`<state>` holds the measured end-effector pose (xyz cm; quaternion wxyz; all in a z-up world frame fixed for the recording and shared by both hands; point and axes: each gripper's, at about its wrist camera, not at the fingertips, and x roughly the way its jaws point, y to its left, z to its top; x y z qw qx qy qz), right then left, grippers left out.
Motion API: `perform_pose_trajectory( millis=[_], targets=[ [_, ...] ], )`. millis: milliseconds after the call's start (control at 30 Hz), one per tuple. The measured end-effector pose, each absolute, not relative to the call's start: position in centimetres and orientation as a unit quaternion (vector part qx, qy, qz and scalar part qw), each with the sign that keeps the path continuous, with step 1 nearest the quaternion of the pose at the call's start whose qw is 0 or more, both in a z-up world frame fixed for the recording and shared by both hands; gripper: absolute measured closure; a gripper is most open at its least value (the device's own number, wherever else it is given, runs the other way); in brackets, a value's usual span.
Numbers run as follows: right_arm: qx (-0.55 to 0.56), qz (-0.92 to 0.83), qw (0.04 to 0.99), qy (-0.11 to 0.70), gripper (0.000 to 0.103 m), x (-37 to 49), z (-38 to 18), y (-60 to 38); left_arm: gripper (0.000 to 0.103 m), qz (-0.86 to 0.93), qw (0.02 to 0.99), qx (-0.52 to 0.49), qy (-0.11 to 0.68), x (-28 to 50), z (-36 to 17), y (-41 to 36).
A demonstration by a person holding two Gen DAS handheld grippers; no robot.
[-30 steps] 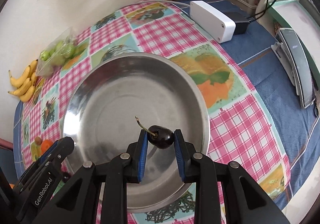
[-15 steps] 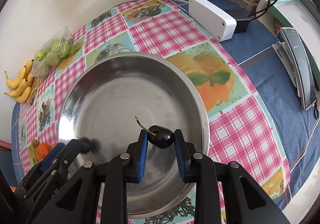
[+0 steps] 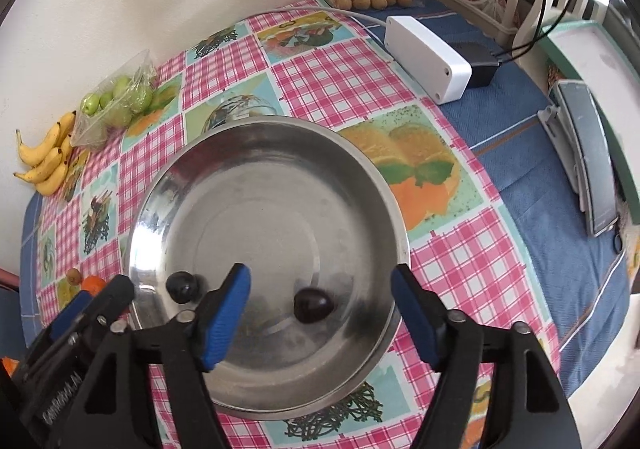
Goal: Organize fruits
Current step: 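Open the right tool over the bowl while the left tool releases its cherry, then withdraw both open tools from the bowl back toward the fruit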
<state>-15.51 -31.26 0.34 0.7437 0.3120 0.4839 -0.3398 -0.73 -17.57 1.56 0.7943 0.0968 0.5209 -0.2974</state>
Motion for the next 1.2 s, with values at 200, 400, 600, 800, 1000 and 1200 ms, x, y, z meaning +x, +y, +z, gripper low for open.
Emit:
perform_pose_trajectory(
  millis=[200, 400, 600, 800, 1000, 1200],
  targets=[
    [0.311, -0.341, 0.737, 0.493, 0.019, -15.3, -0.5, -31.3, 0.0, -0.24, 0.81, 0.08, 0.53, 1.5, 0.4, -15.2],
    [0.315, -0.342, 0.74, 0.486, 0.001, -15.1, -1.5, -31.2, 0.0, -0.211, 0.822, 0.092, 0.521, 2.3, -0.2, -14.3],
    [0.308, -0.334, 0.747, 0.485, 0.0, -14.6, -1.3, -31.0, 0.0, -0.216, 0.822, 0.102, 0.517, 2.2, -0.2, -14.4],
    [0.296, -0.329, 0.761, 0.473, 0.0, -14.5, -0.5, -30.4, 0.0, -0.231, 0.824, 0.112, 0.505, 1.3, 0.3, -14.3],
    [0.283, -0.31, 0.771, 0.479, 0.0, -14.3, 0.0, -29.3, 0.0, -0.234, 0.828, 0.124, 0.495, 0.8, 0.6, -13.4],
    [0.278, -0.292, 0.782, 0.475, 0.0, -14.1, 0.5, -27.5, 0.0, -0.224, 0.842, 0.132, 0.473, 0.4, 1.8, -11.8]
  ],
)
